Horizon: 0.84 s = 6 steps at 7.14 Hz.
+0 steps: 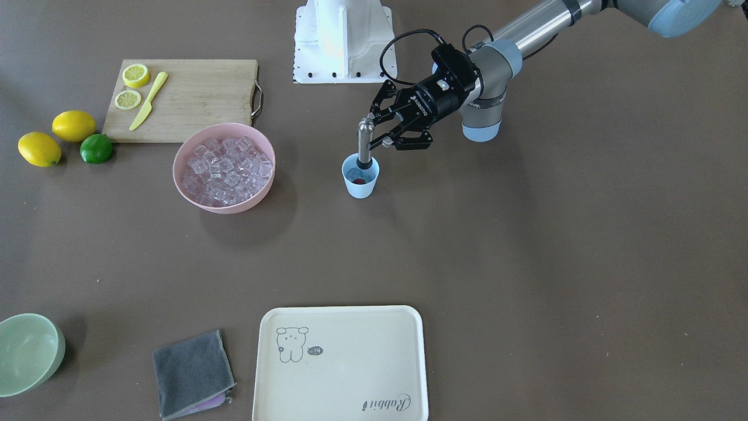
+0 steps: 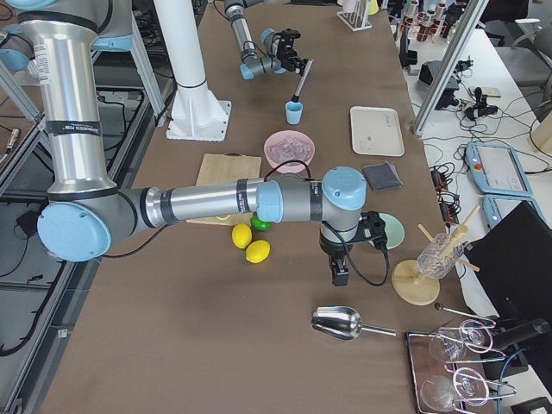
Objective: Mash ice and strawberries in cup
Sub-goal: 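Press the pestle down on the strawberry and ice with the left gripper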
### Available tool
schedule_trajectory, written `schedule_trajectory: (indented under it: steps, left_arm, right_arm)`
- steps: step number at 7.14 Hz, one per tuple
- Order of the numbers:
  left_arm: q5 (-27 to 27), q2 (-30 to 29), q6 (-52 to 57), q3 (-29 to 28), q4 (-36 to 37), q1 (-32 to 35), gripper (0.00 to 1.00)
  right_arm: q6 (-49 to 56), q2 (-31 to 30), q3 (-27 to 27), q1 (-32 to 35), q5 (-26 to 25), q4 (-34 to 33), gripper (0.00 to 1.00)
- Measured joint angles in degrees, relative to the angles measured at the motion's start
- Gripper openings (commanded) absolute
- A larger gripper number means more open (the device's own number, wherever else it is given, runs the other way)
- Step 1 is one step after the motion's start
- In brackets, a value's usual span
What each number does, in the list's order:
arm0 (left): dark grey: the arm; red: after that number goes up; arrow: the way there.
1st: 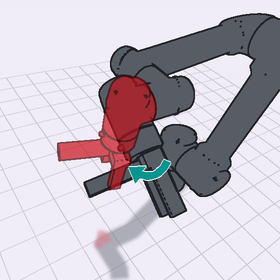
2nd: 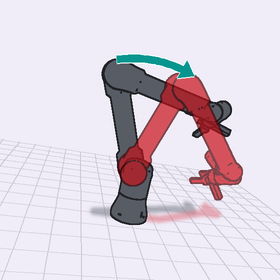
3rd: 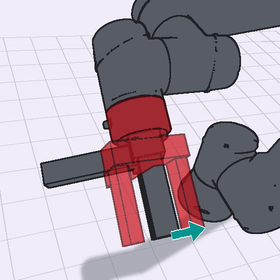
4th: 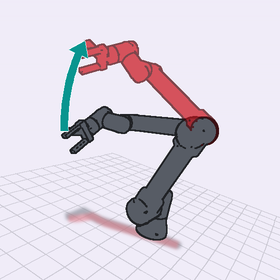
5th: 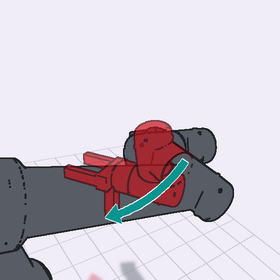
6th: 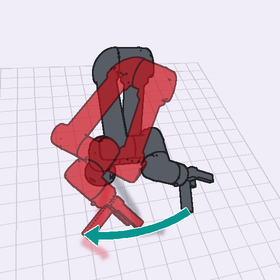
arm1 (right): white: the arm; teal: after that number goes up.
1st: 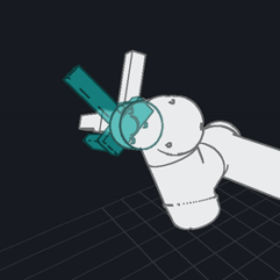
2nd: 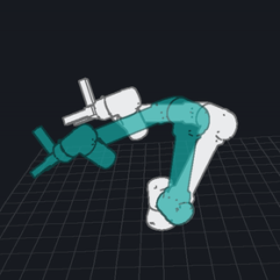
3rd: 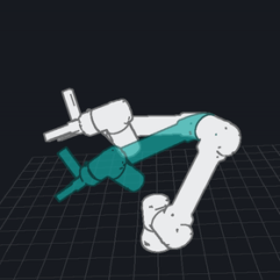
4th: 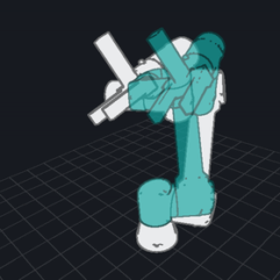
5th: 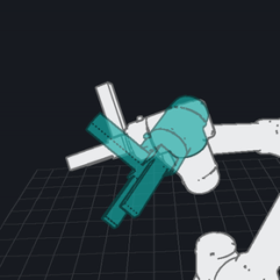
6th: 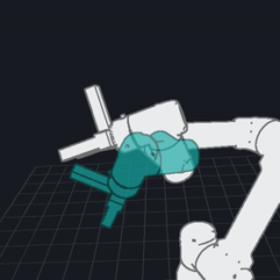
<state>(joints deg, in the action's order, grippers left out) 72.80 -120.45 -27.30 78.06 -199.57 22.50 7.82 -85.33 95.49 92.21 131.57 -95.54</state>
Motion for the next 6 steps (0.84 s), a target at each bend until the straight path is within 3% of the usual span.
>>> schedule_trajectory:
  steps: [4, 6]
  left_arm:
    - [-1.10, -0.73, -0.03, -2.61, 2.25, -1.30, 0.00]
    - [-2.62, -1.68, -0.12, -1.24, 2.74, -1.55, 0.00]
  right_arm:
    - [0.02, -0.94, 0.22, 0.14, 0.00, 0.02, 1.00]
    - [0.10, -1.17, 0.10, 0.40, 0.00, 0.08, 1.00]
